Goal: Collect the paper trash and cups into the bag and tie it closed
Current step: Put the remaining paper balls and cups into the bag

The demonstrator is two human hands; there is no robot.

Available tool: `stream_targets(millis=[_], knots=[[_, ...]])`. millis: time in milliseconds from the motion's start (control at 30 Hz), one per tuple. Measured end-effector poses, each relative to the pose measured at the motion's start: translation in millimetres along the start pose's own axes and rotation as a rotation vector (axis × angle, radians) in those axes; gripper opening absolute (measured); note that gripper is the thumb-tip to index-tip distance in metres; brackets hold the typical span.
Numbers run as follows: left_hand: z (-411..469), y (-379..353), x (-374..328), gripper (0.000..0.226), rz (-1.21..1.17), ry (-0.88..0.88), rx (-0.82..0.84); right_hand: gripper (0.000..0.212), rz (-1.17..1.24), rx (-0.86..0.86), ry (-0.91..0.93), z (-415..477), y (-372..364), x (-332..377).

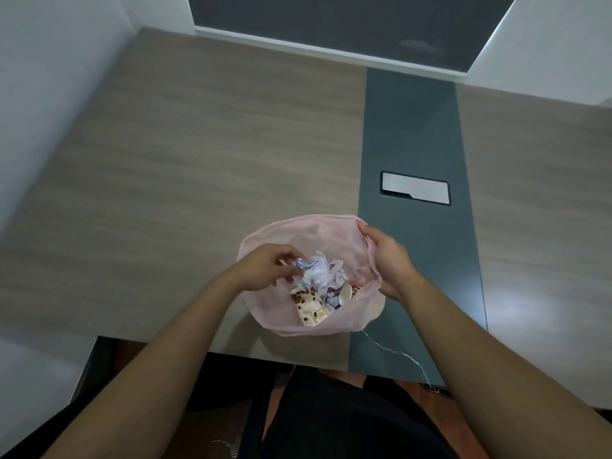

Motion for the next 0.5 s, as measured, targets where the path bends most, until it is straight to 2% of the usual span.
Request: stream_targets(millis=[100, 167, 233, 300, 333, 367, 400, 467, 500], knots=[[1, -18, -2, 0.026, 0.072, -0.012, -0.089, 0.037, 0.012, -0.001, 0.003, 0, -4, -1], [-3, -19, -7, 0.021, 0.102, -0.123, -0.234, 0.039, 0.025, -0.001, 0.0, 0, -5, -2], [-10, -13, -8, 0.018, 0.051, -0.276, -0.489, 0.039, 0.034, 0.007, 0.002, 0, -5, -1], [-19, -6, -1, 0.02, 0.029, -0.342, -0.831, 0.037, 0.035, 0.018, 0.001, -1, -7, 0], [-23, -3, 6, 0.031, 0.026, -0.285, -0.963, 0.036, 0.035, 0.022, -0.001, -1, -9, 0], [-26, 0, 16, 0.051, 0.019, -0.162, -1.029, 0.036, 0.037, 0.024, -0.004, -1, -11, 0], [-27, 3, 26, 0.075, 0.01, -0.005, -1.023, 0.036, 0.039, 0.024, -0.008, -1, -13, -1], [-27, 3, 48, 0.113, 0.007, 0.289, -0.854, 0.039, 0.045, 0.04, -0.017, -1, -20, 0], [-26, 3, 57, 0.117, 0.025, 0.384, -0.732, 0.041, 0.05, 0.049, -0.019, -1, -24, 0]])
Point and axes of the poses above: each hand's wrist, its own z-axis towards the middle knuckle, its own y-axis out of the back of the hand, x = y × z, the point moved 2 cm from there along z, towards the middle knuckle, and after that the axes turned 14 degrees about y, right-handed, at the moved point
